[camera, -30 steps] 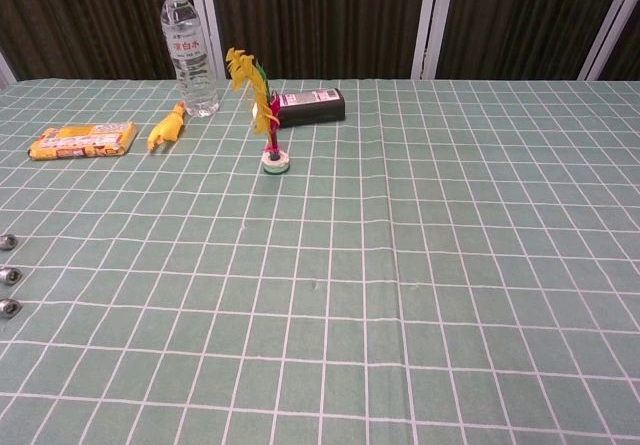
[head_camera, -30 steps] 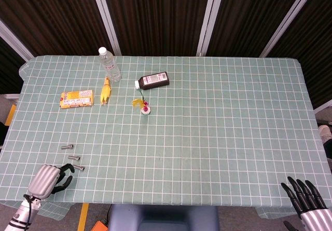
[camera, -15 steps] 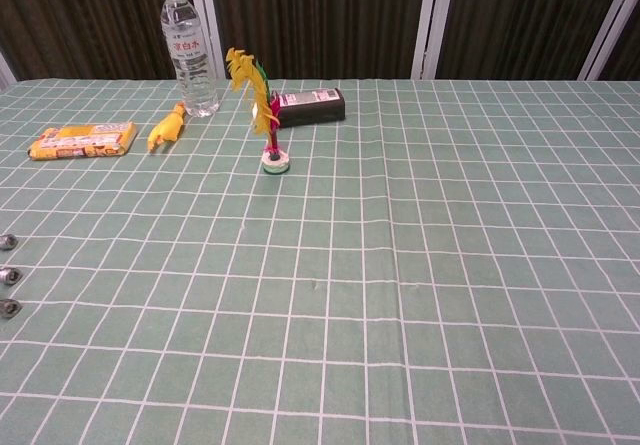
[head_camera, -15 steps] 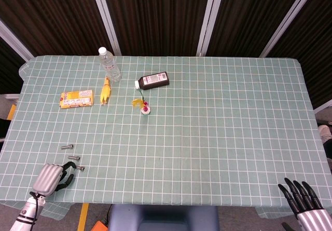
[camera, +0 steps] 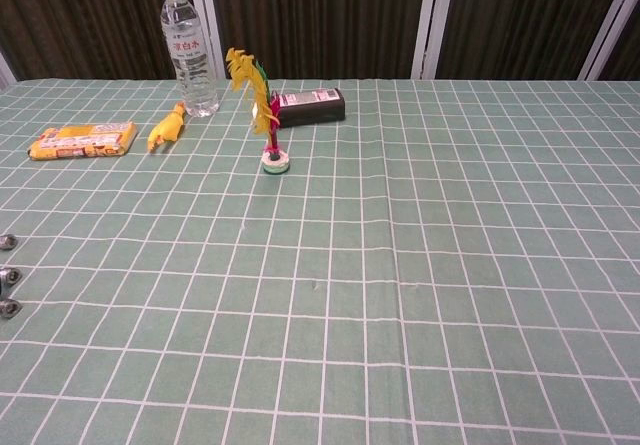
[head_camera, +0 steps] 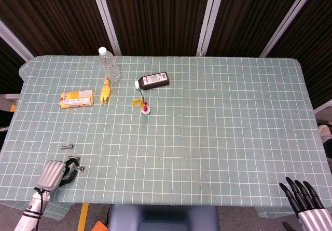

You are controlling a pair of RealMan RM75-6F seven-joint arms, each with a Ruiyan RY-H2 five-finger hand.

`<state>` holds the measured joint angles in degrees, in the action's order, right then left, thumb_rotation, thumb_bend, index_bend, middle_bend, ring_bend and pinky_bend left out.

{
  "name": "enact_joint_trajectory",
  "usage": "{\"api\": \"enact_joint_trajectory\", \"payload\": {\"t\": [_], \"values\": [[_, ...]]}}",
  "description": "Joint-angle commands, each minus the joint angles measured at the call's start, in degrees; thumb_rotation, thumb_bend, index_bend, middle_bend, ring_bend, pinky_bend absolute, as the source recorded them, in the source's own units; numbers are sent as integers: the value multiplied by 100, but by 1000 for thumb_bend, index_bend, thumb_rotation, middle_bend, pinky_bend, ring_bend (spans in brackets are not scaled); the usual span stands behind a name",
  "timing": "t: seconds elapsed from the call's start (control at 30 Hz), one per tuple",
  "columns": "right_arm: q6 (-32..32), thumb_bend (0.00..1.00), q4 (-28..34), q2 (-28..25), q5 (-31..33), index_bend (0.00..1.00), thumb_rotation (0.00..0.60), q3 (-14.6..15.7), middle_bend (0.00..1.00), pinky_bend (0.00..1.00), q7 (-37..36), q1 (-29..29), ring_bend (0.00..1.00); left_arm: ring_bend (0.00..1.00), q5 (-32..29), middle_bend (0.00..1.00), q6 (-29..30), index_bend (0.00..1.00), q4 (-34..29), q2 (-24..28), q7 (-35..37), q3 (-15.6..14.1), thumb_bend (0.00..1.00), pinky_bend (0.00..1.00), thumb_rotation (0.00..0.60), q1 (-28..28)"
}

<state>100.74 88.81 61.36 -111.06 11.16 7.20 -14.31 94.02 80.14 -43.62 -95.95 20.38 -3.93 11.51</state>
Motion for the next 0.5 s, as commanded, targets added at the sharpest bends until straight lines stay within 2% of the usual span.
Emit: {"api": "enact_joint_trajectory", "payload": {"t": [0.03,0.5], "values": [[-53,180,9,-11,0,0,600,21,0,0,17,11,0,1000,-26,1000,-22,461,69,-49,18,9,445,1000,600,22],[-89,179,69,-64,16,0,600,45,0,0,3,13,0,1000,-178,1000,-231,506,183,-98,-2,38,445,1000,600,86]]}}
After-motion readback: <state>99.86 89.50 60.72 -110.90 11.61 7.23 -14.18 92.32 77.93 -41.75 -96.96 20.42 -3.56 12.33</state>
